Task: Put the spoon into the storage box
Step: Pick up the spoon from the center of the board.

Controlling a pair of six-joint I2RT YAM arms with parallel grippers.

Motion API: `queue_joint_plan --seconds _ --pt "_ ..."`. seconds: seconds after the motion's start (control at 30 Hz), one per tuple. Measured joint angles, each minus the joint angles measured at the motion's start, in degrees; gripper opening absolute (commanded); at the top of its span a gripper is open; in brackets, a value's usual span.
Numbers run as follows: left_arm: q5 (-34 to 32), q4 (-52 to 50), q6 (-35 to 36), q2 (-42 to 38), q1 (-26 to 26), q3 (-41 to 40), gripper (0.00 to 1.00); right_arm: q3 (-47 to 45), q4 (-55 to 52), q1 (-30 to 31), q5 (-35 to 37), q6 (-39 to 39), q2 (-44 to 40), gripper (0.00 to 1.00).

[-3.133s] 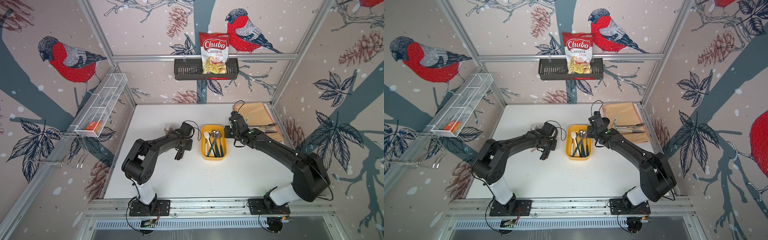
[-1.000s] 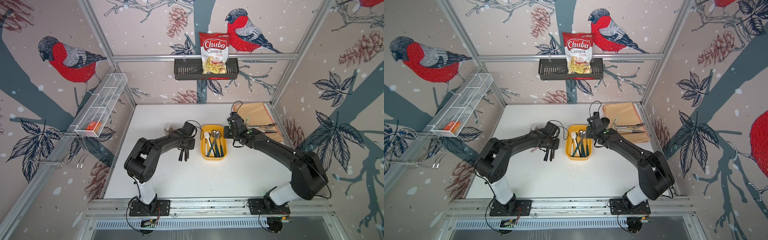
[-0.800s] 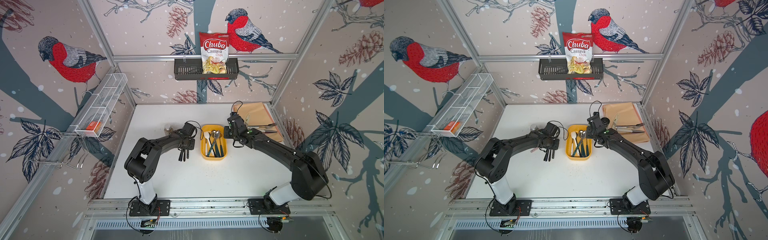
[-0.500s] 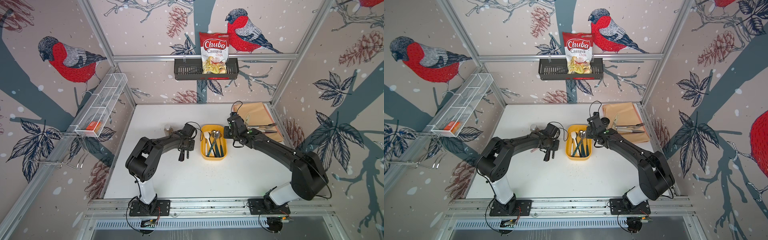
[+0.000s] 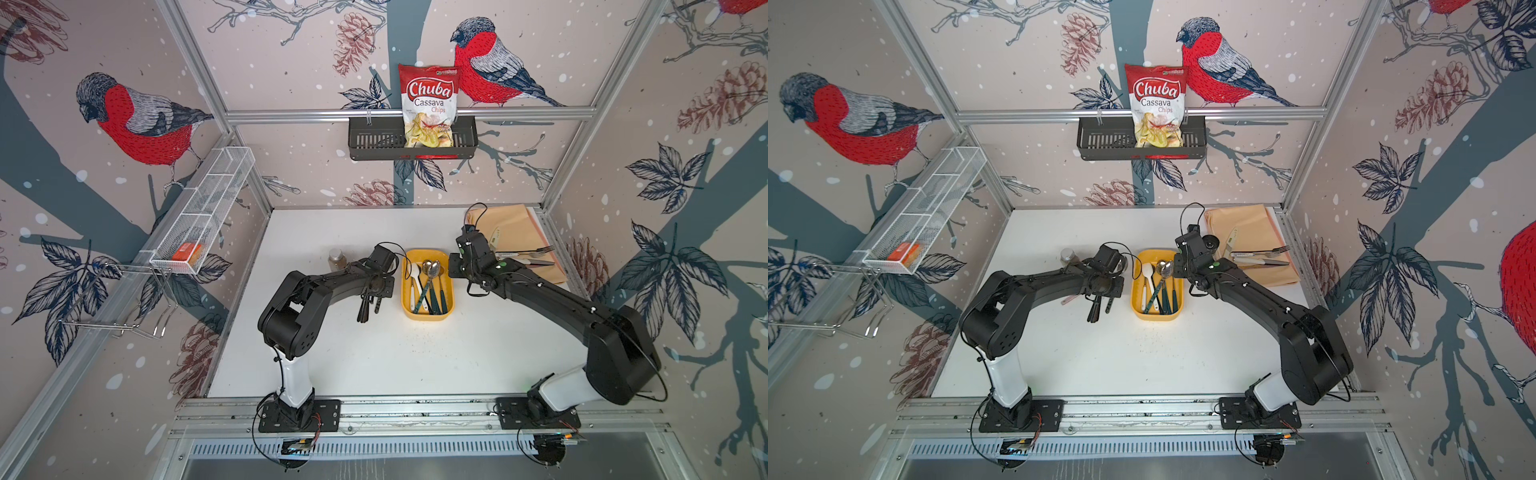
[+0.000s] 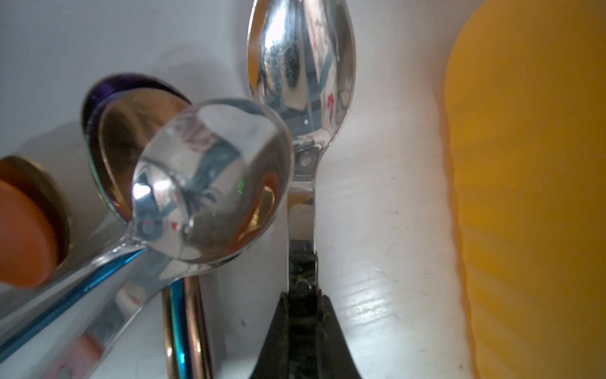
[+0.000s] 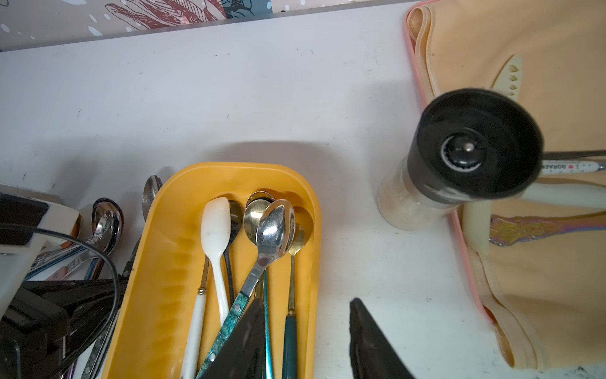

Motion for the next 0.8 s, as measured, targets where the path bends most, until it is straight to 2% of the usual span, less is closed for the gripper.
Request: queue_joint_plan --seconds 0.4,0.8 --pt "4.0 -4.2 0.2 -1.6 -0.3 3.4 0.0 -0.5 -0.1 0.1 0.4 0.0 -1.1 0.44" --pt "3.8 -7.6 -1.5 -6.5 -0.9 8.3 0.0 -1.9 0.0 0.1 1.2 0.0 -3.0 0.44"
